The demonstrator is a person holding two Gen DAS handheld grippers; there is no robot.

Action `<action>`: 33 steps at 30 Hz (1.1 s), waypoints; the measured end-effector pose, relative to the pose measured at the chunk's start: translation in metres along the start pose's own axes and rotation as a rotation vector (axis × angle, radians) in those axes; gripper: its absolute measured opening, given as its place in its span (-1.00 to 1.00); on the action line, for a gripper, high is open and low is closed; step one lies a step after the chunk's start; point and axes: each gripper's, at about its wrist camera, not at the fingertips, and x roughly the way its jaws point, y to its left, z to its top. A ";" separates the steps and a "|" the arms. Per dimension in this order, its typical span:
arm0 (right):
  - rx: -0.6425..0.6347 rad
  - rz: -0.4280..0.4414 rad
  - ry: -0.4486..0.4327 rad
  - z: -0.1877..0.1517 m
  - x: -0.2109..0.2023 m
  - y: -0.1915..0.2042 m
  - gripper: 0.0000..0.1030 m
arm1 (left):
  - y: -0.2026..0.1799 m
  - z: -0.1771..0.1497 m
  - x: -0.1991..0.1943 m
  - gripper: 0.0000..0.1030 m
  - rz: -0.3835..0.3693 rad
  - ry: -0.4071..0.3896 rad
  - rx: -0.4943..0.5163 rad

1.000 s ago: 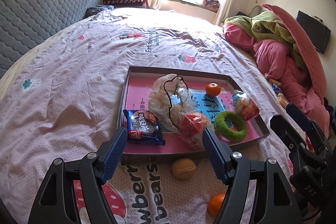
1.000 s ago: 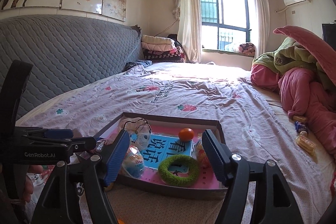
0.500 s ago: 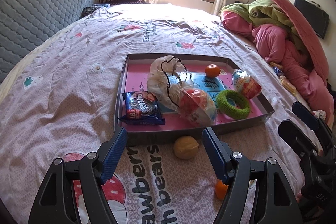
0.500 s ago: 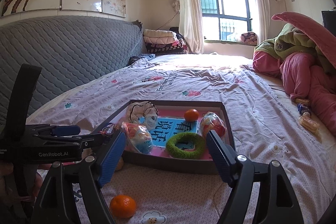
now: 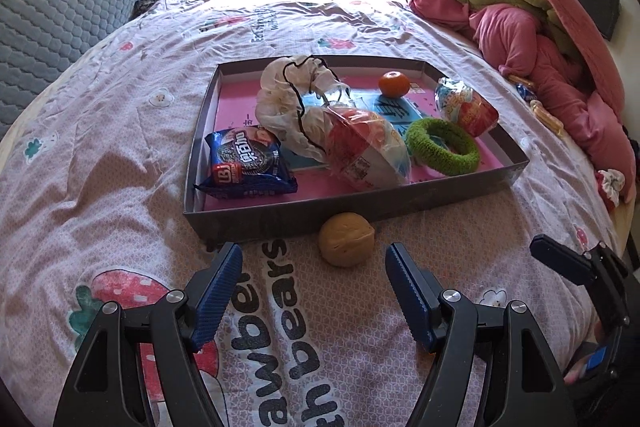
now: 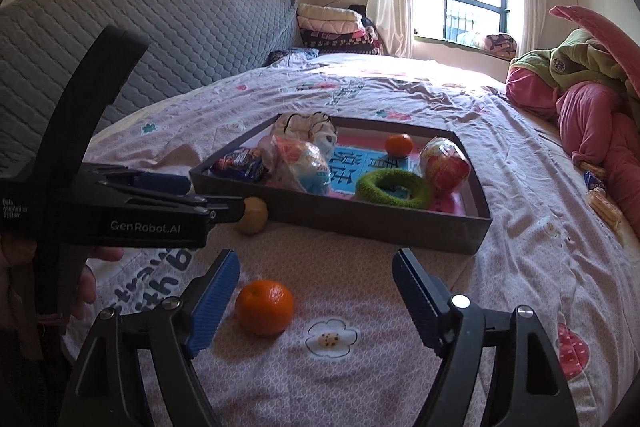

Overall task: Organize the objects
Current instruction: 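Move the left tool to the walnut while the right tool approaches the mandarin, then close the left tool on the walnut while the right tool grasps the mandarin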

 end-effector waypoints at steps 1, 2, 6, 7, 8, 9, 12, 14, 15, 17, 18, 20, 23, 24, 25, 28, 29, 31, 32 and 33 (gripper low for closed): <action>-0.014 0.001 0.017 -0.003 0.003 0.004 0.52 | -0.002 0.000 0.002 0.46 -0.002 0.006 0.003; -0.027 0.001 0.026 -0.004 0.006 0.007 0.52 | -0.003 0.000 0.004 0.46 0.000 0.007 0.005; -0.066 0.004 0.048 -0.008 0.014 0.017 0.52 | -0.007 -0.001 0.014 0.47 -0.021 0.030 -0.003; -0.070 0.007 0.052 -0.009 0.016 0.019 0.52 | -0.008 -0.001 0.016 0.46 -0.021 0.037 -0.004; -0.076 0.011 0.059 -0.010 0.019 0.021 0.52 | -0.009 -0.001 0.018 0.46 -0.020 0.039 -0.004; -0.080 0.013 0.064 -0.011 0.021 0.023 0.52 | -0.010 0.000 0.020 0.42 -0.018 0.041 -0.005; -0.094 0.004 0.079 -0.014 0.026 0.026 0.43 | -0.009 0.001 0.027 0.26 -0.026 0.056 -0.018; -0.093 0.008 0.085 -0.016 0.028 0.027 0.32 | -0.010 0.001 0.030 0.14 -0.028 0.067 -0.018; -0.092 0.009 0.088 -0.016 0.029 0.027 0.29 | -0.011 0.002 0.031 0.09 -0.028 0.068 -0.016; -0.094 0.012 0.096 -0.017 0.032 0.027 0.17 | -0.012 0.002 0.032 0.08 -0.023 0.063 -0.008; -0.094 0.017 0.103 -0.017 0.033 0.027 0.14 | -0.013 0.002 0.033 0.01 -0.020 0.064 -0.005; -0.102 0.021 0.112 -0.019 0.034 0.030 -0.05 | -0.015 0.002 0.034 -0.19 -0.024 0.065 0.004; -0.126 0.033 0.115 -0.021 0.034 0.034 -0.22 | -0.017 0.003 0.034 -0.34 -0.022 0.059 0.018; -0.137 0.026 0.112 -0.021 0.034 0.035 -0.22 | -0.018 0.003 0.035 -0.34 -0.021 0.059 0.023; -0.145 0.023 0.111 -0.022 0.034 0.036 -0.22 | -0.018 0.003 0.034 -0.34 -0.020 0.057 0.027; -0.138 0.030 0.108 -0.021 0.033 0.034 -0.23 | -0.017 0.004 0.033 -0.35 -0.030 0.055 0.022; -0.131 0.032 0.107 -0.020 0.032 0.033 -0.23 | -0.017 0.005 0.031 -0.35 -0.034 0.050 0.021; -0.114 0.028 0.099 -0.018 0.030 0.029 -0.23 | -0.019 0.006 0.025 -0.35 -0.044 0.038 0.023; -0.105 0.025 0.091 -0.017 0.029 0.027 -0.23 | -0.021 0.007 0.022 -0.35 -0.047 0.026 0.027; -0.095 0.021 0.080 -0.015 0.027 0.025 -0.23 | -0.022 0.008 0.018 -0.35 -0.048 0.016 0.031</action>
